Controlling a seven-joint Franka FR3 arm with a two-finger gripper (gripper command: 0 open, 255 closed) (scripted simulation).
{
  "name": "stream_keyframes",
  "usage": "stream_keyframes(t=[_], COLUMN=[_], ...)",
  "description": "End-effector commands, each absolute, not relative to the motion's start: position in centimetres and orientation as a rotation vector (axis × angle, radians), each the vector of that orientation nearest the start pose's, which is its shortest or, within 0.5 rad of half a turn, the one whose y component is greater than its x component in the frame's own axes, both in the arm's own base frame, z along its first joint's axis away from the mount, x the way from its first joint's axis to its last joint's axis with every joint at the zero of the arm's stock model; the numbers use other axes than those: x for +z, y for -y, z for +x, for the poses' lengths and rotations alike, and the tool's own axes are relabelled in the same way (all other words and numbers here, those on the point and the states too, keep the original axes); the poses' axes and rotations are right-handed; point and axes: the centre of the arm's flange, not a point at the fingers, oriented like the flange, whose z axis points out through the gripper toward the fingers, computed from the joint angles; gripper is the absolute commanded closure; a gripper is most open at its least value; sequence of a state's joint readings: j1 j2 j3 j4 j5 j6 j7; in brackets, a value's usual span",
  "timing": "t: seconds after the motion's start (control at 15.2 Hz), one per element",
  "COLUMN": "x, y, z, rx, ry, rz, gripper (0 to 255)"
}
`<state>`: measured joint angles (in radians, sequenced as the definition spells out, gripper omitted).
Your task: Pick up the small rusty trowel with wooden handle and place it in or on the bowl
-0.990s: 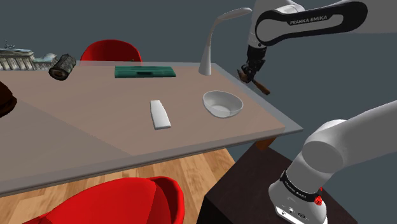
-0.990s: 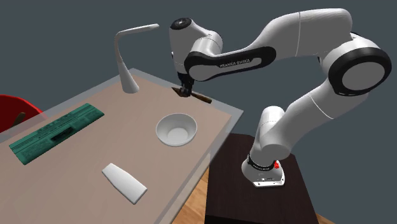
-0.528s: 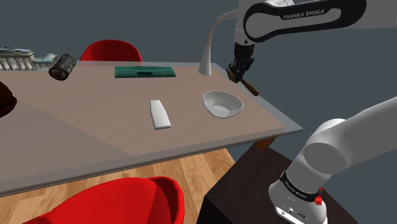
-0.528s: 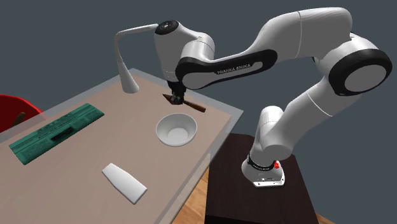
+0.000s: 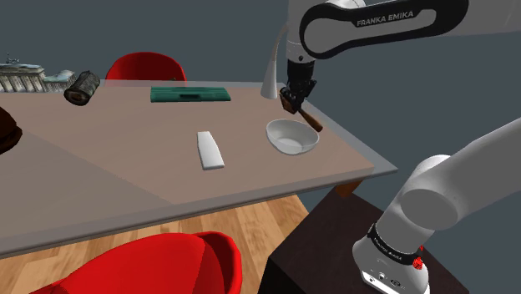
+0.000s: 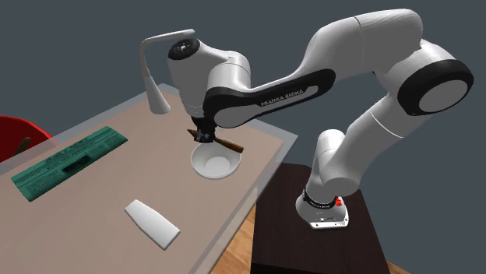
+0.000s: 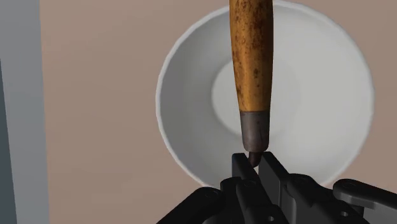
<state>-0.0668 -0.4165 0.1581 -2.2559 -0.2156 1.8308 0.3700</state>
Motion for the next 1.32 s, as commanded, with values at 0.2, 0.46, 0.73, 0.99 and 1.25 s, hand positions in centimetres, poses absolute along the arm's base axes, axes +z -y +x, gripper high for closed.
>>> stream_keyframes(t=[0.2, 0.46, 0.73, 0.99, 1.25], x=[50.0, 47.9, 46.1, 46.1, 46.1], y=[-3.0, -3.0, -3.0, -3.0, -3.0], z=[42.8, 42.8, 42.8, 42.8, 42.8], rx=[-0.079, -0.079, -0.079, -0.079, -0.079], ry=[-0.401, -0.401, -0.401, -0.401, -0.401], rz=[-3.385, -3.385, -3.385, -3.385, -3.385], gripper=[255, 255, 255, 255, 255])
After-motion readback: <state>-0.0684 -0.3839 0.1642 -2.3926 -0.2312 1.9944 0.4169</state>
